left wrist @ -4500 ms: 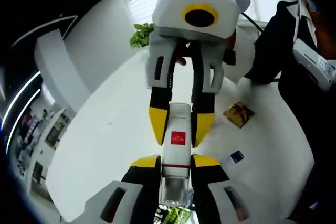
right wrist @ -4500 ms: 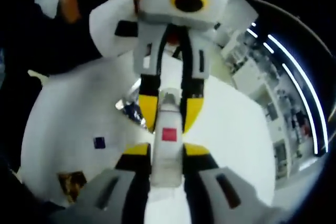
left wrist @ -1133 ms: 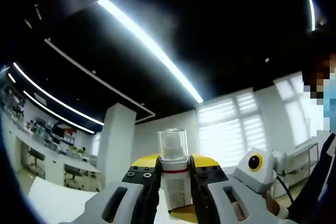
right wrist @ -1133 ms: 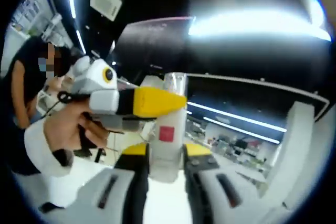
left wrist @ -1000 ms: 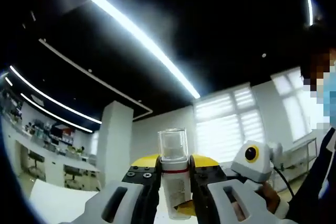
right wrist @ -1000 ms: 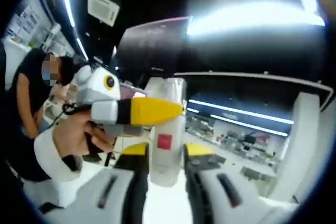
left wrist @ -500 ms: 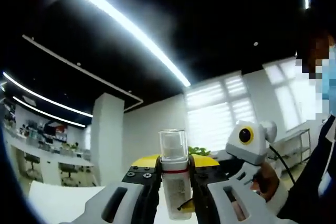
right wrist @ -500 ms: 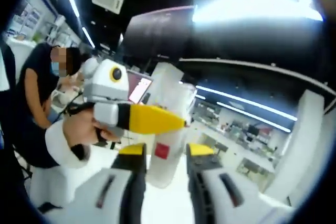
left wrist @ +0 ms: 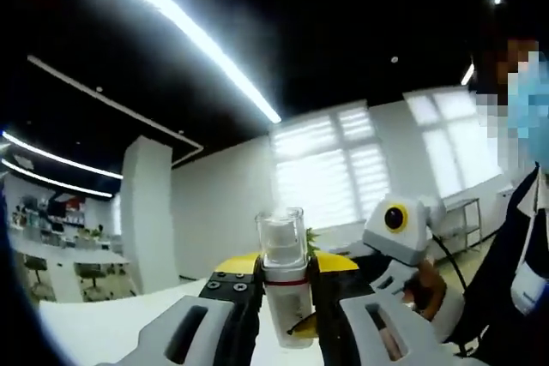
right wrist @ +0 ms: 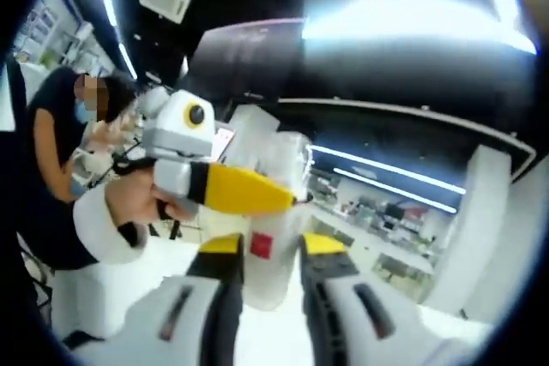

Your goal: Arrange the skincare products in the storage area until every visible bottle or jar stands upright without overlapping.

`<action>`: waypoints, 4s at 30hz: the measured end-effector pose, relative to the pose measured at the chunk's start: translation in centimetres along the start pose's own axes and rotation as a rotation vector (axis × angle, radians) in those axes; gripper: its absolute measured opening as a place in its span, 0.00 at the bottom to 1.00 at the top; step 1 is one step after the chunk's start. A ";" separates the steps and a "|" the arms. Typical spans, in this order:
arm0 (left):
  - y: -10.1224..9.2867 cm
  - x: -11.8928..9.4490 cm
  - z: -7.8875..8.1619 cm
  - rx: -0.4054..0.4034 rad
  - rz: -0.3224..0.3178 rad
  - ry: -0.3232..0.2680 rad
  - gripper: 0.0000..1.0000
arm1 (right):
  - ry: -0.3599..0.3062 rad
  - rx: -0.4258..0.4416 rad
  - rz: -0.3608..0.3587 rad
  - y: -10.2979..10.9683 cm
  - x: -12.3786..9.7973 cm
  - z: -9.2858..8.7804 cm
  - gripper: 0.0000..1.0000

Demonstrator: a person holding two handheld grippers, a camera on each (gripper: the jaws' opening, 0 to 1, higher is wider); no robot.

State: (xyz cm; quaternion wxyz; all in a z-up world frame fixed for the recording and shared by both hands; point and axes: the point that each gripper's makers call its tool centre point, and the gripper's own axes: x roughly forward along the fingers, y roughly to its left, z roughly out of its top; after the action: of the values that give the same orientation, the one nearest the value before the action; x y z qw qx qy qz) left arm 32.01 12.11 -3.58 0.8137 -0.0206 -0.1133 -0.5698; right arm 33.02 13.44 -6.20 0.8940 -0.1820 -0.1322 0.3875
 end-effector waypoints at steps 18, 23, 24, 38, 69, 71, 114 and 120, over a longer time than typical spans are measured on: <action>-7.3 3.0 -9.3 -0.078 -0.066 0.126 0.21 | 0.140 0.033 -0.121 2.4 -8.8 -8.1 0.23; -8.8 4.3 -11.4 -0.081 -0.091 0.169 0.21 | 0.155 0.074 -0.160 2.4 -10.9 -10.2 0.23; -9.0 4.5 -11.8 -0.082 -0.093 0.175 0.21 | 0.150 0.087 -0.173 2.4 -11.3 -10.5 0.22; -11.9 7.9 -16.6 -0.139 -0.146 0.240 0.21 | 0.159 0.260 -0.294 1.6 -16.0 -15.3 0.22; -12.2 9.1 -23.8 -0.158 -0.163 0.368 0.22 | 0.325 0.369 -0.290 1.8 -18.5 -23.3 0.22; -12.3 9.1 -24.0 -0.155 -0.165 0.373 0.22 | 0.326 0.372 -0.291 1.8 -18.5 -23.2 0.22; -11.5 8.5 -24.3 -0.161 -0.130 0.374 0.21 | 0.396 0.389 -0.397 1.3 -19.2 -24.9 0.25; -11.8 8.3 -24.5 -0.159 -0.135 0.377 0.21 | 0.419 0.379 -0.383 2.0 -19.3 -24.7 0.24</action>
State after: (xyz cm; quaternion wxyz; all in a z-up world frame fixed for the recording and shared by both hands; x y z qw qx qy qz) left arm 27.66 -3.61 -26.81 0.7762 0.0297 0.0851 -0.6240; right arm 28.21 -5.12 -31.11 0.9762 -0.0602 0.0967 0.1843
